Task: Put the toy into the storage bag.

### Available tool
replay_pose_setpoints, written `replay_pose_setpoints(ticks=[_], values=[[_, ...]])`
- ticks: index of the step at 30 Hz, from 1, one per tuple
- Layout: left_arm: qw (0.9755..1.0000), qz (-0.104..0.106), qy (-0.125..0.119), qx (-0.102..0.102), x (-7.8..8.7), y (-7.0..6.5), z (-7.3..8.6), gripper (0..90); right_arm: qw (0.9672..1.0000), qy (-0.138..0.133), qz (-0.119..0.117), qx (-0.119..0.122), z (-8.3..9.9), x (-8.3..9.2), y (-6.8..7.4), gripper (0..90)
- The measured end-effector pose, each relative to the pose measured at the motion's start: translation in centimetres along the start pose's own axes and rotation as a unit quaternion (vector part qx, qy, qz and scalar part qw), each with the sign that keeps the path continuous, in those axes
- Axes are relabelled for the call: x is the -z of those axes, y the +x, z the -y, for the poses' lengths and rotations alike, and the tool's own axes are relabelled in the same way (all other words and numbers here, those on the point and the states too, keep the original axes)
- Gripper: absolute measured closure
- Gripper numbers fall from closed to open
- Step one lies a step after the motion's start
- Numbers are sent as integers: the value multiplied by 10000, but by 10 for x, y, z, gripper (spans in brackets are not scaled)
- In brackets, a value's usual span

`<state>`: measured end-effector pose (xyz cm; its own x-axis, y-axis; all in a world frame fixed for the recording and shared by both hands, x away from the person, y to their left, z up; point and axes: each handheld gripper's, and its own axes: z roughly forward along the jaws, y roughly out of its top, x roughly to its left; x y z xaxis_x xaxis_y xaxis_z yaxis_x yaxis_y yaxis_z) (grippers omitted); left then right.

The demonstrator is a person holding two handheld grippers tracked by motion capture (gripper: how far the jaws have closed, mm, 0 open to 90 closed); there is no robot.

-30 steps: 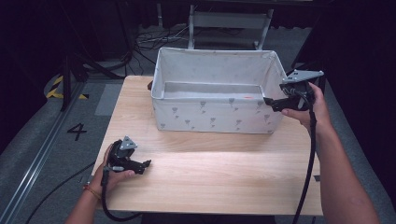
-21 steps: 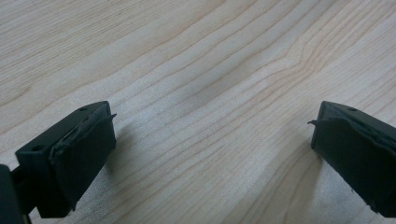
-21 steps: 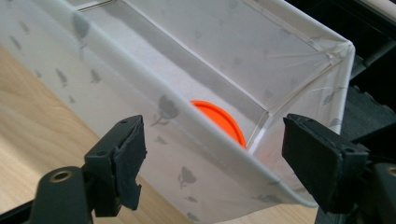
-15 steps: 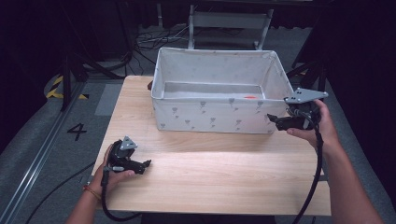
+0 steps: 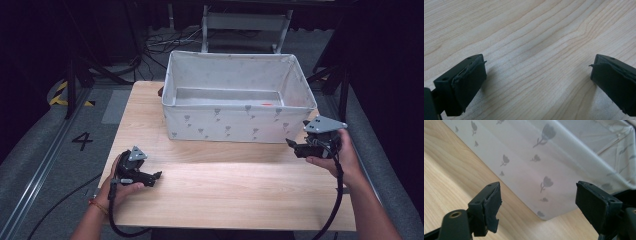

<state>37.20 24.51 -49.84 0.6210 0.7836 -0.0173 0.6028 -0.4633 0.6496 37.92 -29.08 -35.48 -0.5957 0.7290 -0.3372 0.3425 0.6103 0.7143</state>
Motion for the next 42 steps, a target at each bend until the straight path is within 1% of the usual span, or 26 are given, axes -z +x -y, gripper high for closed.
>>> replay_pose_setpoints(ticks=[2,3,5,10,13,14,16,17,19,20,21,23,24,26,28,29,31,32,33,38,41,42], values=[[10000,-4,2,-5,0,0,0,5,10000,2,2,24,3,0,1,217],[10000,-4,6,-11,0,0,0,5,10000,21,2,19,9,-1,4,217],[10000,-4,1,-5,0,0,0,5,10000,39,-8,1,12,-1,5,217],[10000,-3,1,-4,0,0,0,5,9998,167,6,53,32,-7,12,217],[10000,0,2,-3,0,0,0,5,9998,211,3,34,41,-9,15,218],[10000,1,6,-9,0,0,0,5,9996,284,10,23,46,-10,16,218],[10000,1,0,-2,0,0,0,5,9994,350,-42,17,53,-11,17,218],[10000,1,0,-2,0,0,0,5,9994,350,-42,17,53,-11,17,218],[10000,-1,7,-10,0,0,0,5,9993,382,-21,49,61,-11,20,217],[10000,-1,7,-10,0,0,0,5,9993,382,-21,49,61,-11,20,217],[10000,0,7,-10,0,0,0,5,9993,382,-49,-9,65,-11,21,217],[10000,0,7,-9,0,0,0,5,9992,381,-74,-41,71,-10,20,217],[10000,2,2,-2,0,0,0,5,9991,404,-104,-91,79,-9,21,218],[10000,1,1,-1,0,0,0,5,9989,425,-142,-163,86,-9,20,226],[10000,-21,11,-9,0,0,0,5,9986,479,-160,-157,92,-8,20,224],[10000,-21,11,-9,0,0,0,5,9984,499,-164,-197,95,-7,20,224],[10000,-24,10,-7,0,0,0,5,9984,501,-190,-205,98,-7,20,223],[10000,-24,11,-7,0,0,0,5,9981,482,-233,-289,105,-5,20,222],[10000,-25,11,-9,0,0,0,5,9981,482,-233,-289,105,-5,20,222],[10000,-29,10,-2,0,0,0,5,9972,470,-382,-442,123,-3,20,216],[10000,-30,9,-2,0,0,0,5,9965,528,-383,-521,133,-4,19,215],[10000,-30,10,-3,0,0,0,5,9965,540,-351,-532,137,-4,19,216]])
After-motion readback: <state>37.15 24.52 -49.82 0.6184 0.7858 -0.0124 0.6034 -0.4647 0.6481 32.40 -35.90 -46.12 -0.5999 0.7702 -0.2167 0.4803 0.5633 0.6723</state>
